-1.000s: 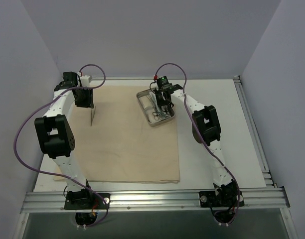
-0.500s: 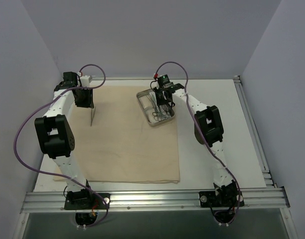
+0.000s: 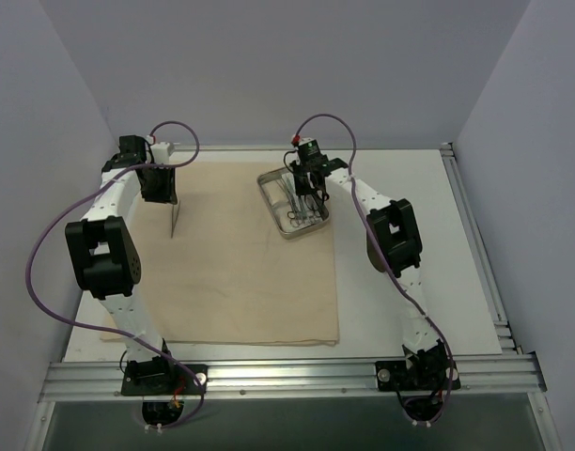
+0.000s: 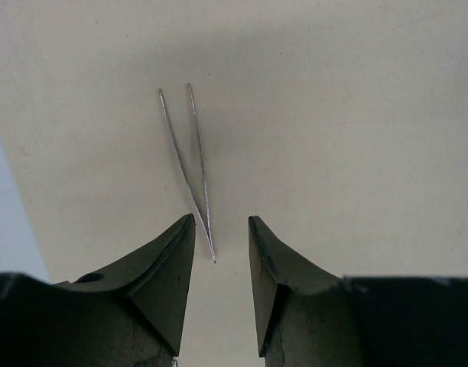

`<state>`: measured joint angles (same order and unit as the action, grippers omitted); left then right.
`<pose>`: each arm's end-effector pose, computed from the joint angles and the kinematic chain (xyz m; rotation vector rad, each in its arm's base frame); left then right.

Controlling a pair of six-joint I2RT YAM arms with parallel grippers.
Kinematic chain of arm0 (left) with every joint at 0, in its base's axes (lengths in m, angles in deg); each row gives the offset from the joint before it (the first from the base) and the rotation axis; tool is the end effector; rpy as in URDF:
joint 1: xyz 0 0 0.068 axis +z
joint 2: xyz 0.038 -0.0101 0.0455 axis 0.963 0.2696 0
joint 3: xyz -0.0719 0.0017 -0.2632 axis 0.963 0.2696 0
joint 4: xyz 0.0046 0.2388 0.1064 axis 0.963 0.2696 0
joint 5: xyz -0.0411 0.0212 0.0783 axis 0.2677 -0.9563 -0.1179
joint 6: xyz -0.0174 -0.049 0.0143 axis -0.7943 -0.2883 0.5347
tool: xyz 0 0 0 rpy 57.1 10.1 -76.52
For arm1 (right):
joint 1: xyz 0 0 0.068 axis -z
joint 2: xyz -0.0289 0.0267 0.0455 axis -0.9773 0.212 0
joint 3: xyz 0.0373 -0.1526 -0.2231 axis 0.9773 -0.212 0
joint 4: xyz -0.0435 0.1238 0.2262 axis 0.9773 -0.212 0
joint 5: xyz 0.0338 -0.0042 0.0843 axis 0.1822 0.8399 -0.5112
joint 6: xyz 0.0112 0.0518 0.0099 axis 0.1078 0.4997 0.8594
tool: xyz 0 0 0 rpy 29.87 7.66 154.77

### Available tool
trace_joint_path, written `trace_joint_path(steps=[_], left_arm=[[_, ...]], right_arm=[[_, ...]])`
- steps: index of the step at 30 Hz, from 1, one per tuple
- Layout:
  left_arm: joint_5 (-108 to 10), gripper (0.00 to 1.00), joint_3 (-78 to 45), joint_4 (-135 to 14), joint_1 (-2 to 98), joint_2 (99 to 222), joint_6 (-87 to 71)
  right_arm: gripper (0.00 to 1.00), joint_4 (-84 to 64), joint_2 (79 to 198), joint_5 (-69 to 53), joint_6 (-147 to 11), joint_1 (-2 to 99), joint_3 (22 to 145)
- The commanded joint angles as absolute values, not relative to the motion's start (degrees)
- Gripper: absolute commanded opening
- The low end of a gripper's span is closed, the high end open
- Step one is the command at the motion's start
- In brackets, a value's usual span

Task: Open and lay out the surgical kit
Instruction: Pick up the medical item from the container.

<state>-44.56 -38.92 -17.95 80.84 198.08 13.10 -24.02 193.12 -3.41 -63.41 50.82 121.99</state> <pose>0.4290 0.0408 0.2469 0.1419 2.5506 -0.1854 0.4868 0.2497 0.2019 -0.3328 2.2063 0.4387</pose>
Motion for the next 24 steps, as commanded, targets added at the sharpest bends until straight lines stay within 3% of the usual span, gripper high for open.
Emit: trace_joint_path(steps=[1,12,24], left_arm=[[-42.74,0.43,-41.02,-18.15,81.13,197.24,13.54],[-41.86,0.43,-41.19,-17.62,81.04,197.41,13.71],[-41.60,0.43,-41.46,-17.36,80.95,197.50,13.71]], right_arm=[[0.00,-19.95,187.74,-1.46,-62.04,51.39,121.79],[0.00,-16.07,187.13,2.94,-62.39,51.65,121.27],[0.00,-13.96,188.26,-1.98,-61.07,51.57,119.50]])
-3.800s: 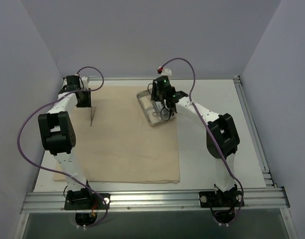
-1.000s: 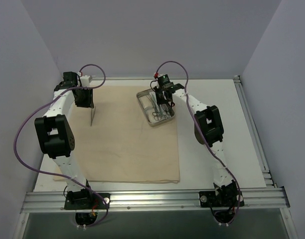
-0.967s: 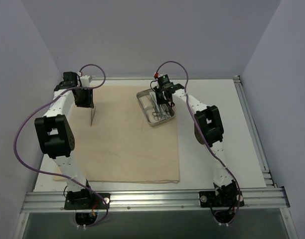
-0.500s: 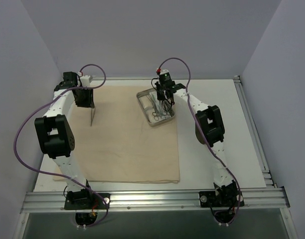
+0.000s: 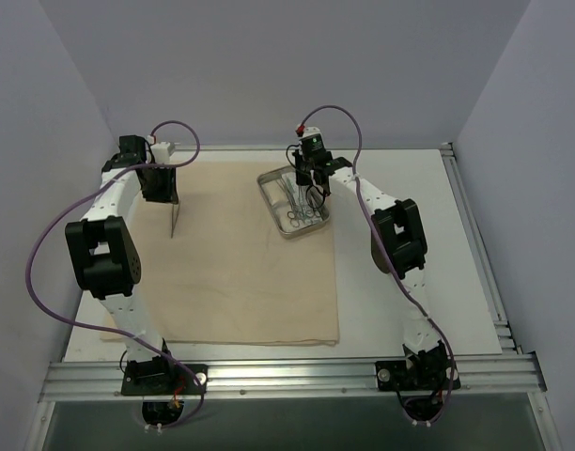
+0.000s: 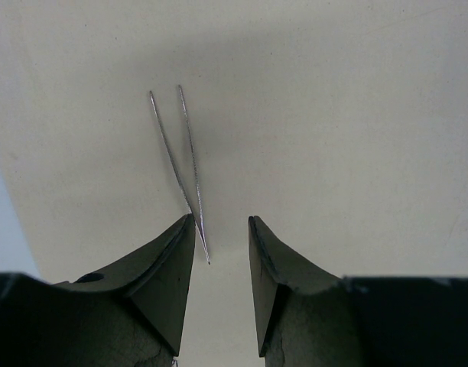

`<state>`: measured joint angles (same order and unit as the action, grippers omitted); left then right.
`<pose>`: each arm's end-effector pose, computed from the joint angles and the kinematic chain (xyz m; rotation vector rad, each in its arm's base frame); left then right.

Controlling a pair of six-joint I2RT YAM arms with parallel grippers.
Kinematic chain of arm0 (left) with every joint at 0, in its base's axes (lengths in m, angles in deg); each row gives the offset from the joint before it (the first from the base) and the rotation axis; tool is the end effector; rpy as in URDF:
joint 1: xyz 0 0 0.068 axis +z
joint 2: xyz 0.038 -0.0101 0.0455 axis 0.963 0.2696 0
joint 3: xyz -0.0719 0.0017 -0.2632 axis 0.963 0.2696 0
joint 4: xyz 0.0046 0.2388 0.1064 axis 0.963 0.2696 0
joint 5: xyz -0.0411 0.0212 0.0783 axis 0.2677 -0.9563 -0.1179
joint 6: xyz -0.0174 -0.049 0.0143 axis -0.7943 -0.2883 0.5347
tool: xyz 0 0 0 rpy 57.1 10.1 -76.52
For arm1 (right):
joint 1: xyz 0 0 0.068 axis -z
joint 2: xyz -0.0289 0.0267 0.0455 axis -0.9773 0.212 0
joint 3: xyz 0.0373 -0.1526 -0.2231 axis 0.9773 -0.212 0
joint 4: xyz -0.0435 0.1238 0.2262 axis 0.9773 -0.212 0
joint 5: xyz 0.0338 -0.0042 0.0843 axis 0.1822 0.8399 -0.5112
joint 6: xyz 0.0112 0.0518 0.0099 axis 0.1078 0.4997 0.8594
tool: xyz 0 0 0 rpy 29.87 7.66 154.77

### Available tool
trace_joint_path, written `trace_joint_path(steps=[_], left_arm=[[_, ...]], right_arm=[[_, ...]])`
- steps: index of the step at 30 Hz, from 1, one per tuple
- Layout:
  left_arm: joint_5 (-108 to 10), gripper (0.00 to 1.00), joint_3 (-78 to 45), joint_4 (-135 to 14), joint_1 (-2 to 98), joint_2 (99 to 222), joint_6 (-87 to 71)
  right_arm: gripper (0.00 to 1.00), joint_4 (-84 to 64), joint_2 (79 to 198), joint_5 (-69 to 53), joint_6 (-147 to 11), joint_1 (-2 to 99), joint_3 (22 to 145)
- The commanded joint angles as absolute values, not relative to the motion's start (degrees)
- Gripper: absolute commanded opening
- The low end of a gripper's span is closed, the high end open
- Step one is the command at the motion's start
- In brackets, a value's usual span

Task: Open and lay out the surgical kit
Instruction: Pick up the medical item from the container, then place the medical item in the container.

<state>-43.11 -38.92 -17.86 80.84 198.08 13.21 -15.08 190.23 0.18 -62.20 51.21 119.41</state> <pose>0.4289 0.0399 0.2470 0.1532 2.5462 -0.2171 0.4893 0.2443 0.2275 -0.2462 2.0480 0.4255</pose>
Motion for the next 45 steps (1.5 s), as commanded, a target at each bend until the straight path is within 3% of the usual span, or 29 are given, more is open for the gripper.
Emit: trace_joint_path(steps=[1,11,17,20,45], left_arm=[[-41.68,0.43,-41.46,-17.27,81.04,197.50,13.80],[-41.69,0.43,-41.46,-17.27,80.95,197.41,13.80],[-41.86,0.43,-41.37,-17.27,81.04,197.33,13.97],[-41.77,0.43,-41.37,-17.27,80.95,197.32,13.97],[-41.51,0.43,-41.28,-17.27,81.04,197.06,14.06]], right_arm=[[0.00,-14.13,189.31,-2.33,-60.90,51.57,119.42],[0.00,-16.24,194.15,-4.44,-61.25,51.57,121.09],[0.23,-18.26,194.25,-4.80,-62.13,51.65,122.32],[0.26,-19.49,193.63,-4.36,-62.39,51.57,122.14],[0.20,-32.59,191.34,0.65,-66.26,52.44,123.02]])
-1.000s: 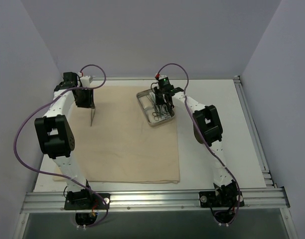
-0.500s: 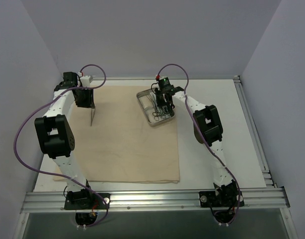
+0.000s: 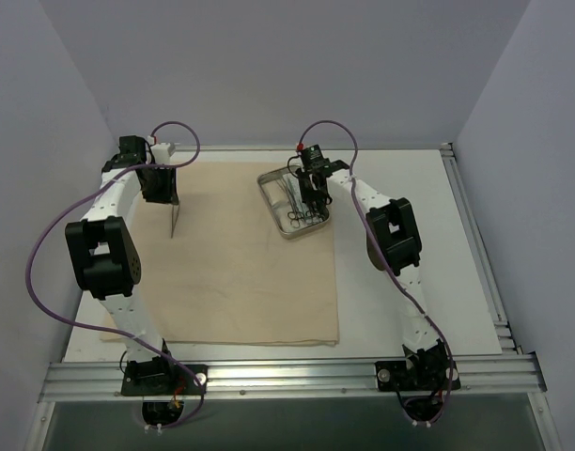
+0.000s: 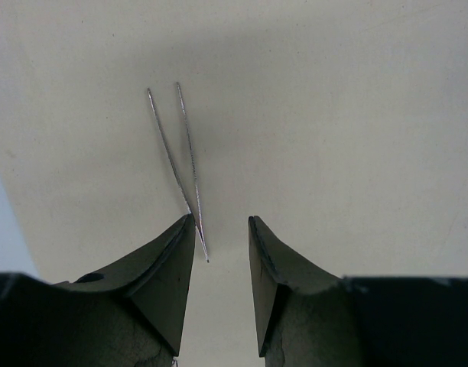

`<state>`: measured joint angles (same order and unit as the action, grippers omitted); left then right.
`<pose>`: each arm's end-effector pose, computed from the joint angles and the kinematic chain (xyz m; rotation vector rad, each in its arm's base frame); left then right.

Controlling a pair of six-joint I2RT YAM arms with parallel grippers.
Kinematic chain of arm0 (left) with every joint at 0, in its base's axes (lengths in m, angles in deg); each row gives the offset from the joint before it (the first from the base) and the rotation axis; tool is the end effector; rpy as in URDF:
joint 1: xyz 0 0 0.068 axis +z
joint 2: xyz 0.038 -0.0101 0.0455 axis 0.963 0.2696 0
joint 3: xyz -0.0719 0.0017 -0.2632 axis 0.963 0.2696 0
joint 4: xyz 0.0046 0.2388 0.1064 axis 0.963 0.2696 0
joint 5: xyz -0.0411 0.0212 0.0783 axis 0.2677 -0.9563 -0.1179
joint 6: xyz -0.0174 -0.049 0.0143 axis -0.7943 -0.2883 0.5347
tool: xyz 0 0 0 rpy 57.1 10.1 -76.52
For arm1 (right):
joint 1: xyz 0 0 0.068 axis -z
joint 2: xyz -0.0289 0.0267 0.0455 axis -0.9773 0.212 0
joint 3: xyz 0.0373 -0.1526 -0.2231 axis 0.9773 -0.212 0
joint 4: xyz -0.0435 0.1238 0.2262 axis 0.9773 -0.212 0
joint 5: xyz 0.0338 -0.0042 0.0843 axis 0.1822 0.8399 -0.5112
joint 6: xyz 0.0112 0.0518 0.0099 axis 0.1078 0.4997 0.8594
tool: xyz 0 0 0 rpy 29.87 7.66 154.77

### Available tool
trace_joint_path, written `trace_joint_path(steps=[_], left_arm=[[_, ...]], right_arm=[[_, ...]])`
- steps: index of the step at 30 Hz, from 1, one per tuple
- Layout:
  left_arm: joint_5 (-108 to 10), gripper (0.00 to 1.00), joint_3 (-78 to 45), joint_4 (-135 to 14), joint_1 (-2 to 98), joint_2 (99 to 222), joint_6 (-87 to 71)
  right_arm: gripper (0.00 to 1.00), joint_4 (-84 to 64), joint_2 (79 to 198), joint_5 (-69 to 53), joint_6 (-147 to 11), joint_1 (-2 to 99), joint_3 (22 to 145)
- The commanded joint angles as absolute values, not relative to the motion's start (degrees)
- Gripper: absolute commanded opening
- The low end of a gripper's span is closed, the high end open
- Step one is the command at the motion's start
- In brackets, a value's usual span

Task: Open and lay out the surgical kit
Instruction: Pick up the medical item from the container.

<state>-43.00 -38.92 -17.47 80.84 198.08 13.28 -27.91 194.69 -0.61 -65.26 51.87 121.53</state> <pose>0.4283 0.0398 0.2466 0.1546 2.5522 -0.2209 0.4890 0.2377 0.1790 -0.3331 2.2994 0.3298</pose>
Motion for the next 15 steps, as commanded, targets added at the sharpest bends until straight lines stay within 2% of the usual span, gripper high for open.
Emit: trace_joint_path(steps=[1,9,15], left_arm=[[-41.51,0.43,-41.28,-17.27,81.04,197.15,14.06],[-41.60,0.43,-41.45,-17.27,81.04,197.50,14.15],[-41.60,0.43,-41.46,-17.27,81.04,197.50,14.15]], right_arm=[[0.20,-32.85,191.17,0.65,-66.26,52.53,123.11],[0.24,-36.46,191.78,-5.67,-66.96,52.89,124.87],[0.24,-37.51,193.45,-5.59,-66.43,53.32,124.96]])
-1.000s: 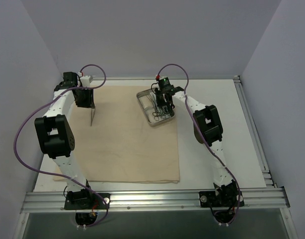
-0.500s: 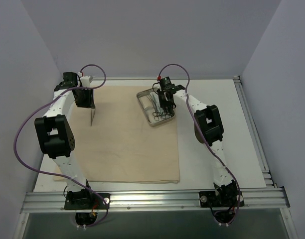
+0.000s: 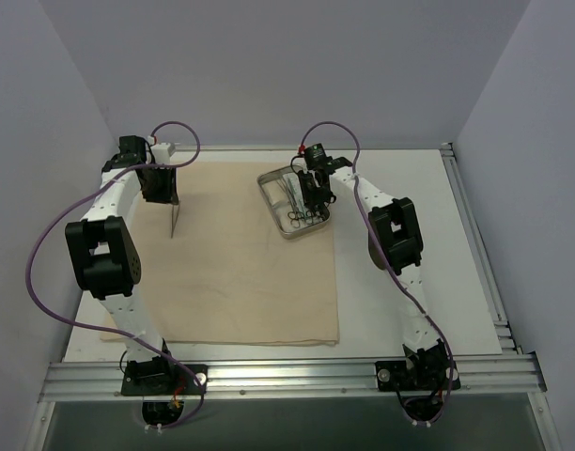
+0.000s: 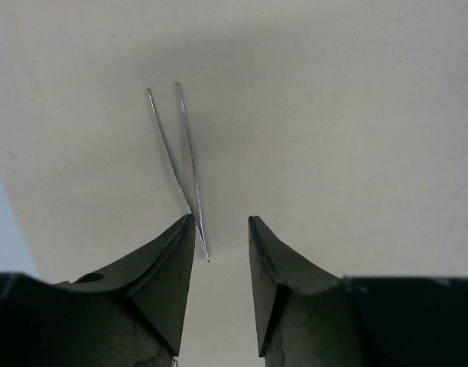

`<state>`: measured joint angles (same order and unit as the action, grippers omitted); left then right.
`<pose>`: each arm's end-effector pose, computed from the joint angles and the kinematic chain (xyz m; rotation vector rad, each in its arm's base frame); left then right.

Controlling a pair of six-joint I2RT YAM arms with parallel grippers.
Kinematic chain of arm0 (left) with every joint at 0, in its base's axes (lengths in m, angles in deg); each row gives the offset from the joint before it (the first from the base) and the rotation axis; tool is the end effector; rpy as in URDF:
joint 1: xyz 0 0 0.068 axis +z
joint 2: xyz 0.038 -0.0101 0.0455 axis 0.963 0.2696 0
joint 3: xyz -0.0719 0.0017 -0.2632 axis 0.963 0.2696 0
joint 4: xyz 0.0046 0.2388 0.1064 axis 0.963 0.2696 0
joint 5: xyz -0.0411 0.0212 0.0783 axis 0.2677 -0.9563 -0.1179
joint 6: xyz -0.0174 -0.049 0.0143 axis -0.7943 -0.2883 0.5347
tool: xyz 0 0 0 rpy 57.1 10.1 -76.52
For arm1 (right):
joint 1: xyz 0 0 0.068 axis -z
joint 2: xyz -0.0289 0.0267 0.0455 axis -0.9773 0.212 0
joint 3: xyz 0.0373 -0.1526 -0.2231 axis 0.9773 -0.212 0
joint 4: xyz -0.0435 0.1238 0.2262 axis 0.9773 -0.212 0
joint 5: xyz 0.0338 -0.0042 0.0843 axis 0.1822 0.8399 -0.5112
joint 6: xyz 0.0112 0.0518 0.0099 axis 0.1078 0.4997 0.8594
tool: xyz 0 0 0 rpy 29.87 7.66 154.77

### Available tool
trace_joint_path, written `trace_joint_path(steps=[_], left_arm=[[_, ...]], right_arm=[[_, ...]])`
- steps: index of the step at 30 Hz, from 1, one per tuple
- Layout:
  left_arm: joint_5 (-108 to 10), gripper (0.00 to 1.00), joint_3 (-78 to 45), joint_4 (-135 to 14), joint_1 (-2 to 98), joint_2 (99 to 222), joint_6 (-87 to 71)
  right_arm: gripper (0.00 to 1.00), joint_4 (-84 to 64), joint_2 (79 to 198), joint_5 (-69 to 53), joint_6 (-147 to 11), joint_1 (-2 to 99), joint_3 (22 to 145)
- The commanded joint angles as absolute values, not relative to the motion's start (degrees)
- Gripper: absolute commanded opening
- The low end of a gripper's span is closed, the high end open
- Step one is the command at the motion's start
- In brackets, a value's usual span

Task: Open and lay out the surgical kit
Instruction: Pick up the medical item from the container.

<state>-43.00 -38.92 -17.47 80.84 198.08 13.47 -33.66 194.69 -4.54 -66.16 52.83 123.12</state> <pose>0.4283 0.0398 0.2466 0.1589 2.5518 -0.2196 0.4878 0.2298 0.1802 -0.3756 2.3731 0.3735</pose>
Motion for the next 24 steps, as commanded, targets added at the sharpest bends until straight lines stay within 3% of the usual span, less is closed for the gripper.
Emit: trace_joint_path(steps=[1,21,23,24], left_arm=[[-41.60,0.43,-41.46,-17.27,81.04,197.50,14.15],[-41.42,0.43,-41.46,-17.36,81.04,197.41,14.15],[-41.42,0.43,-41.37,-17.35,81.04,197.33,14.15],[-41.42,0.43,-41.37,-17.35,81.04,197.24,14.15]], right_arm=[[0.24,-37.43,193.89,-5.68,-66.43,53.50,124.95],[0.24,-38.04,199.43,-9.28,-66.17,53.68,126.54],[0.20,-38.22,199.87,-9.54,-66.26,53.68,126.89],[0.10,-38.39,199.96,-9.72,-66.26,53.68,126.89]])
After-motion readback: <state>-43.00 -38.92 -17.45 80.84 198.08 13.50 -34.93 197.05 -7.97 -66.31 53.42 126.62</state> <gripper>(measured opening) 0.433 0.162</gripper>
